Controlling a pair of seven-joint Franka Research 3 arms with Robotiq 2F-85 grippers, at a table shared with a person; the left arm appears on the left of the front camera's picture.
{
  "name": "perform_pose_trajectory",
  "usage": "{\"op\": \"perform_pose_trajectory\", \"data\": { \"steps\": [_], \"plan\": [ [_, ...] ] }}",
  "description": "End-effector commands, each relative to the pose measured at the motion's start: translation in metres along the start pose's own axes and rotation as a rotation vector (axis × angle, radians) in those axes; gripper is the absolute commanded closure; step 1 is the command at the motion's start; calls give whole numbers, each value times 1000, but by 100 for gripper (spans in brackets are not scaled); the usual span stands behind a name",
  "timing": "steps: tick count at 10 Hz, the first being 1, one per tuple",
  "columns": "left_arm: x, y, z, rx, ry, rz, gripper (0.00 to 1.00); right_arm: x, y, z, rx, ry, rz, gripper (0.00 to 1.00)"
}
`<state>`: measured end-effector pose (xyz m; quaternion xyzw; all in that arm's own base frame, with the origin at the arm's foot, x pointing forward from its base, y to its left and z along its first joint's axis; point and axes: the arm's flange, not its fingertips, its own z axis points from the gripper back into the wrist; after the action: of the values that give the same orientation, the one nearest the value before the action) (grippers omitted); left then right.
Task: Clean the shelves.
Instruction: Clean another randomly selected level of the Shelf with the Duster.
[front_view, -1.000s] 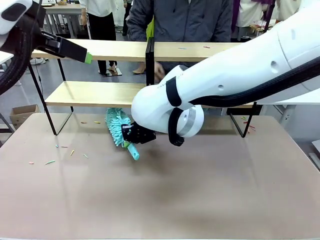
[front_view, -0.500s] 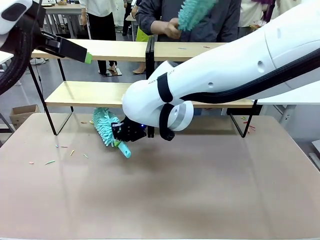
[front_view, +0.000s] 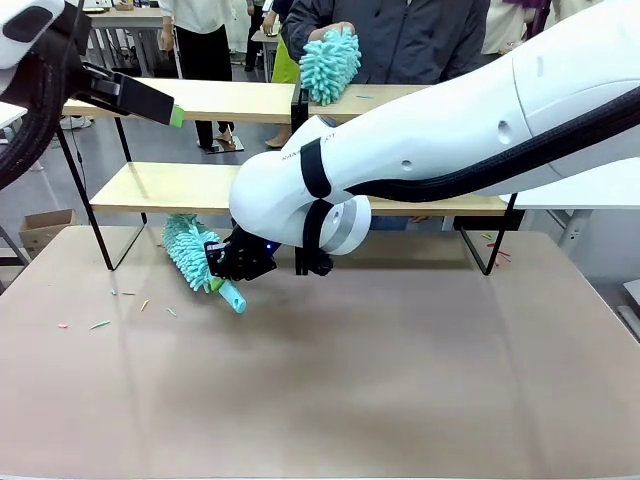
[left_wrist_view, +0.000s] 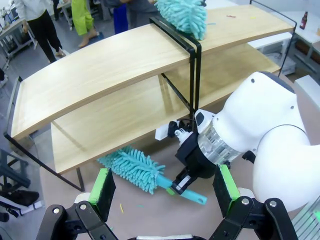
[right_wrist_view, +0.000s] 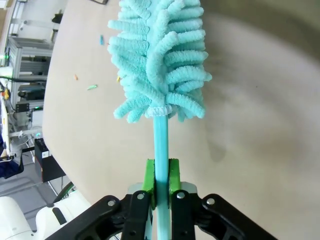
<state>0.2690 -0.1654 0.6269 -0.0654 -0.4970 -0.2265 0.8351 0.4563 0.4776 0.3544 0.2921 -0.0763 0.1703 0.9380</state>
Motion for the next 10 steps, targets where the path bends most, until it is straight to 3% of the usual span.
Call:
{"op": "perform_pose_trajectory", "data": {
  "steps": [1,5,7,8,10],
  "plan": [
    [-5,0,0,0,-8,-1,0,13,5,-2,30,50,51,88],
    [-5,0,0,0,-8,-1,0,22,10,-23,9,111,65,88],
    [-5,0,0,0,-8,-1,0,18,5,-10,30,171,75,88],
    [-5,0,0,0,-8,-1,0,11,-3,4,20,247,73,88],
    [-5,0,0,0,-8,-1,0,-25,-12,36,72,532,85,88]
  ]
}}
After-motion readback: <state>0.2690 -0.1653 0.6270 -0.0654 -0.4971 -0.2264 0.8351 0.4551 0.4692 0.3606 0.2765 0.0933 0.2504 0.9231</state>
